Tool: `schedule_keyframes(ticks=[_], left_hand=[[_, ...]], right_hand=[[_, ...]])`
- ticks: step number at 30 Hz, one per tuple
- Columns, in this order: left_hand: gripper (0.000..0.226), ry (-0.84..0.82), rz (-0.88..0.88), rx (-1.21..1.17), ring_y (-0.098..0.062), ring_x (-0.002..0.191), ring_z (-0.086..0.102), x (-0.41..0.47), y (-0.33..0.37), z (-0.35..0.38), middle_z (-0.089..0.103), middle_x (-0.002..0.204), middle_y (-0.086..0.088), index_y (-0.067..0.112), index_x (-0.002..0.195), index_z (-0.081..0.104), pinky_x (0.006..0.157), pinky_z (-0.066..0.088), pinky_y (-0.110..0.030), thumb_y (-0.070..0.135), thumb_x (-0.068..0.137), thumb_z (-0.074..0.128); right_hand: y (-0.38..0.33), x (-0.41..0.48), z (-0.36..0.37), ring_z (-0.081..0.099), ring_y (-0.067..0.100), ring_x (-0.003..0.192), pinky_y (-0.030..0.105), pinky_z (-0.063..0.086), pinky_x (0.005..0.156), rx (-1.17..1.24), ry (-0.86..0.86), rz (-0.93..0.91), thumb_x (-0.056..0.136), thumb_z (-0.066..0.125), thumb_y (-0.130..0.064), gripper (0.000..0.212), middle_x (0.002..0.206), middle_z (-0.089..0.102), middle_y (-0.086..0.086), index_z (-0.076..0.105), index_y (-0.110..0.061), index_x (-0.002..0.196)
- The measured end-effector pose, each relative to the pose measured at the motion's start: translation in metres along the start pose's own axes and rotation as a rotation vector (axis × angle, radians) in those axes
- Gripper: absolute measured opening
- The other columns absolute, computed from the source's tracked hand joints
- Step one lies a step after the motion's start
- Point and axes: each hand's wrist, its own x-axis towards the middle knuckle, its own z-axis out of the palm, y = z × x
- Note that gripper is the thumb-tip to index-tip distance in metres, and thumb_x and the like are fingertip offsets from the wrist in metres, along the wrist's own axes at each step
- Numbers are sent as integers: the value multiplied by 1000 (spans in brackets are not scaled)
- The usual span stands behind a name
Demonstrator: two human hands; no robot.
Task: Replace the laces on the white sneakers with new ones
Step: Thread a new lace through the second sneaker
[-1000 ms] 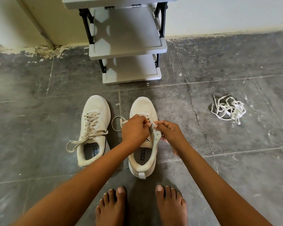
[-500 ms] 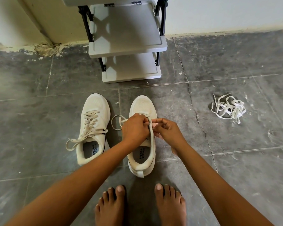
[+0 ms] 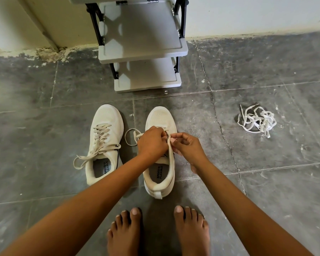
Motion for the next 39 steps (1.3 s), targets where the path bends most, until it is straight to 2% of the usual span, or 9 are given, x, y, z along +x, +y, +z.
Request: schedule_keyframes(ticks=[3,7,13,21,25,27,29,34,39], left_hand=[[10,9,-23,-65,-18,85,54,0,1,1,62,103,-5,14,93,62,68,38,-28,15,88,53],[5,-75,-17,-55,-20,87,56,5,6,-6,63,97,-4,19,83,57,71,42,-31,14,85,56],[11,-114,-49,-23,-24,84,61,4,5,-6,66,88,-5,17,84,65,67,44,-29,10,82,56],[10,-25,-46,-129,-22,82,61,3,-1,1,68,87,-3,15,85,67,70,48,-32,14,85,57],[10,65,-12,-168,-13,79,54,-1,-5,3,58,86,7,15,87,68,68,41,-27,17,87,58],[9,46,-21,-196,-13,79,54,0,-5,2,55,84,8,16,86,67,68,41,-28,16,87,58],[9,18,-44,-209,-17,81,59,1,-4,1,61,85,4,17,83,65,69,45,-30,14,87,57],[14,41,-8,-48,-22,87,61,3,1,-1,67,95,-3,14,90,69,68,42,-28,18,89,55],[13,-23,-86,-193,-19,85,63,6,0,-6,69,89,-1,16,86,69,74,49,-32,17,89,57]], right_hand=[[-1,0,2,64,14,83,21,56,73,-35,5,-9,88,61,-4,14,94,65,9,63,-7,101],[2,-1,6,64,7,72,15,53,61,-10,34,-12,88,63,-5,16,83,66,2,63,-3,103],[5,-3,6,64,7,71,14,53,63,98,42,5,87,61,0,15,82,67,0,64,-4,102],[0,0,3,64,12,79,18,56,70,46,12,-7,86,61,2,15,88,67,5,63,-3,100],[-3,3,-1,65,12,79,16,56,66,50,-10,20,86,62,1,13,88,68,4,65,-4,97],[-3,4,-1,65,14,80,19,57,69,67,-4,26,87,61,1,15,89,68,7,65,-1,101],[-3,4,0,65,16,81,21,57,73,56,10,24,87,60,1,19,94,67,10,64,3,105],[-2,2,3,64,16,83,20,56,72,0,28,15,86,61,3,19,100,66,15,64,1,104],[-3,4,3,64,21,86,24,56,73,-75,65,-18,84,65,1,17,102,67,21,65,1,101]])
